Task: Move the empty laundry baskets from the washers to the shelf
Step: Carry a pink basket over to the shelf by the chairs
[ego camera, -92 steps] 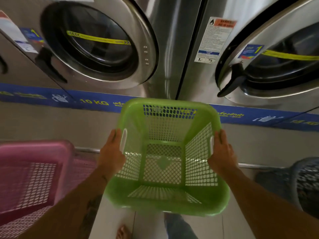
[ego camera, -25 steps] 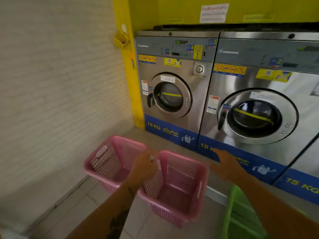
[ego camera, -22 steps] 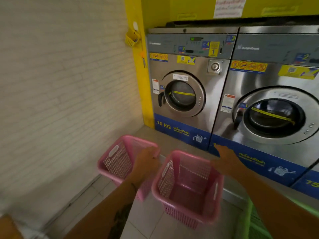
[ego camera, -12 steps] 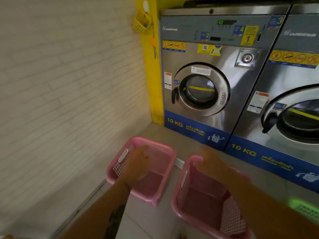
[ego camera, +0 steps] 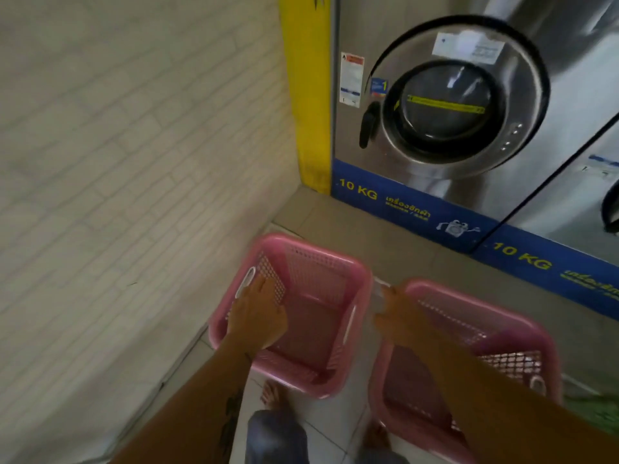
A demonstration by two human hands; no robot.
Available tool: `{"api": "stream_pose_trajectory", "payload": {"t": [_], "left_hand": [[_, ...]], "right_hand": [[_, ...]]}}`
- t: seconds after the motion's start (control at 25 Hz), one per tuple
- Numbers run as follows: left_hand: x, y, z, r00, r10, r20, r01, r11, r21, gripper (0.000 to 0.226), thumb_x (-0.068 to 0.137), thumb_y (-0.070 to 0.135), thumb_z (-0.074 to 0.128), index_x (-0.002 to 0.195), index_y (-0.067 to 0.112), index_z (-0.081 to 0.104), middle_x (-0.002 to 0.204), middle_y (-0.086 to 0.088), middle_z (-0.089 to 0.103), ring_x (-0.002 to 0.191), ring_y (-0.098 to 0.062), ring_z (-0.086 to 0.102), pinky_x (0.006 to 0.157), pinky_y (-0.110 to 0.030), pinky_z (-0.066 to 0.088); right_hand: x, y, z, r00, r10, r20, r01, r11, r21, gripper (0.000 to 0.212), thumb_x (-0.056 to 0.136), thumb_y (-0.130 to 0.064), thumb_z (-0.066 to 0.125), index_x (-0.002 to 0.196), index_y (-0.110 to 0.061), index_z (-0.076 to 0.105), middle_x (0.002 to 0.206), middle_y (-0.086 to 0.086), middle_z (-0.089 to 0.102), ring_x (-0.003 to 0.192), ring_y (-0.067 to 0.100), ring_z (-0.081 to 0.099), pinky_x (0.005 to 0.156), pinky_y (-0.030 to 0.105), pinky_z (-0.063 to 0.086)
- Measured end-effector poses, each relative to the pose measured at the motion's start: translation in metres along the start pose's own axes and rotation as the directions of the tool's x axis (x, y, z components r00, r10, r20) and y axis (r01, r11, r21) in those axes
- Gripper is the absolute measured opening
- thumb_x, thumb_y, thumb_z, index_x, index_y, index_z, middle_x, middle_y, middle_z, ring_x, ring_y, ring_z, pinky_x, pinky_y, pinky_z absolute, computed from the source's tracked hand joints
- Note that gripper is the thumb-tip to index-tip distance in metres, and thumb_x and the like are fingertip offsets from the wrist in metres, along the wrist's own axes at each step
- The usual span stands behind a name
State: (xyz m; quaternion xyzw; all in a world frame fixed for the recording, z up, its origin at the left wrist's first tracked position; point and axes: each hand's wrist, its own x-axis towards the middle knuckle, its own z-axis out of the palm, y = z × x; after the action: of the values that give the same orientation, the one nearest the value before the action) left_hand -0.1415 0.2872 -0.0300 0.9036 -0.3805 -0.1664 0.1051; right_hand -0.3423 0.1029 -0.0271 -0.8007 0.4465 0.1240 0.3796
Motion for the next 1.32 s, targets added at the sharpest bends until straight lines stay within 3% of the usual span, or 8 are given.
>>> {"api": "stream_pose_trajectory", "payload": {"t": [0.16, 0.28, 0.52, 0.76, 0.88, 1.04, 1.24, 1.32], "left_hand": [[0.074, -0.057, 0.042, 0.997, -0.011, 0.083, 0.004, 0.996, 0.084, 0.076, 0.077, 0.028, 0.056, 0.146, 0.018, 0.027, 0.154, -0.008, 0.032, 0.140, -0.032, 0.033, 0.111, -0.051, 0.037], [0.130, -0.103, 0.084, 0.996, 0.025, 0.091, -0.037, 0.991, 0.132, 0.079, 0.073, 0.026, 0.058, 0.145, 0.014, 0.028, 0.151, -0.012, 0.035, 0.138, -0.034, 0.033, 0.112, -0.050, 0.034], [0.197, -0.175, 0.151, 0.988, 0.089, 0.128, -0.114, 0.973, 0.203, 0.089, 0.072, 0.022, 0.056, 0.151, 0.007, 0.017, 0.158, -0.018, 0.016, 0.145, -0.038, 0.017, 0.114, -0.053, 0.028], [0.223, -0.204, 0.161, 0.970, 0.181, 0.165, -0.224, 0.925, 0.306, 0.091, 0.070, 0.003, 0.064, 0.149, 0.005, 0.020, 0.158, -0.016, 0.014, 0.138, -0.040, 0.028, 0.090, -0.049, 0.053], [0.218, -0.211, 0.132, 0.982, 0.149, 0.118, -0.172, 0.961, 0.216, 0.095, 0.069, 0.010, 0.071, 0.150, 0.010, 0.020, 0.160, -0.007, 0.014, 0.131, -0.033, 0.035, 0.089, -0.044, 0.054], [0.167, -0.222, 0.070, 0.997, 0.080, 0.021, -0.081, 0.996, 0.047, 0.090, 0.075, 0.016, 0.067, 0.152, 0.023, 0.020, 0.160, 0.005, 0.019, 0.126, -0.029, 0.045, 0.089, -0.046, 0.054], [0.044, -0.176, -0.014, 0.981, -0.051, -0.189, 0.027, 0.991, -0.129, 0.082, 0.078, 0.001, 0.061, 0.151, 0.022, 0.030, 0.157, 0.000, 0.032, 0.128, -0.030, 0.051, 0.093, -0.043, 0.053], [-0.011, -0.144, -0.041, 0.958, -0.107, -0.265, 0.065, 0.985, -0.162, 0.075, 0.082, 0.001, 0.060, 0.150, 0.020, 0.033, 0.155, 0.000, 0.036, 0.127, -0.027, 0.052, 0.092, -0.038, 0.051]], "right_hand": [[0.077, 0.005, 0.066, 0.992, 0.121, -0.027, -0.123, 0.991, -0.048, 0.076, 0.076, -0.018, 0.056, 0.146, -0.015, 0.028, 0.136, 0.010, 0.041, 0.128, 0.033, 0.043, 0.103, 0.044, 0.042], [0.134, 0.017, 0.123, 0.970, 0.225, -0.093, -0.229, 0.973, -0.036, 0.088, 0.074, -0.021, 0.049, 0.152, -0.018, 0.009, 0.155, 0.011, 0.022, 0.143, 0.039, 0.021, 0.115, 0.053, 0.027], [0.192, 0.031, 0.184, 0.905, 0.356, -0.233, -0.374, 0.927, -0.034, 0.098, 0.080, -0.004, 0.055, 0.152, -0.012, -0.011, 0.160, 0.019, -0.009, 0.142, 0.052, 0.017, 0.105, 0.059, 0.035], [0.219, 0.036, 0.171, 0.915, 0.295, -0.275, -0.343, 0.929, -0.142, 0.113, 0.070, 0.003, 0.069, 0.152, -0.015, -0.006, 0.160, 0.014, -0.006, 0.137, 0.051, 0.029, 0.097, 0.059, 0.045], [0.220, 0.012, 0.140, 0.927, 0.216, -0.306, -0.270, 0.952, -0.144, 0.098, 0.076, 0.000, 0.058, 0.153, -0.018, -0.001, 0.162, 0.011, 0.001, 0.135, 0.048, 0.036, 0.096, 0.060, 0.047], [0.177, -0.031, 0.091, 0.946, 0.028, -0.322, -0.072, 0.989, -0.126, 0.092, 0.075, 0.005, 0.055, 0.153, -0.018, 0.013, 0.157, 0.008, 0.020, 0.115, 0.039, 0.056, 0.072, 0.031, 0.045], [0.105, -0.056, 0.045, 0.933, -0.208, -0.294, 0.184, 0.977, -0.107, 0.097, 0.066, 0.004, 0.048, 0.152, -0.026, 0.014, 0.146, 0.006, 0.032, 0.110, 0.039, 0.057, 0.080, 0.047, 0.054], [0.075, -0.061, 0.029, 0.923, -0.272, -0.274, 0.255, 0.962, -0.095, 0.095, 0.067, 0.006, 0.050, 0.152, -0.022, 0.018, 0.139, 0.006, 0.037, 0.103, 0.037, 0.059, 0.076, 0.042, 0.052]]}}
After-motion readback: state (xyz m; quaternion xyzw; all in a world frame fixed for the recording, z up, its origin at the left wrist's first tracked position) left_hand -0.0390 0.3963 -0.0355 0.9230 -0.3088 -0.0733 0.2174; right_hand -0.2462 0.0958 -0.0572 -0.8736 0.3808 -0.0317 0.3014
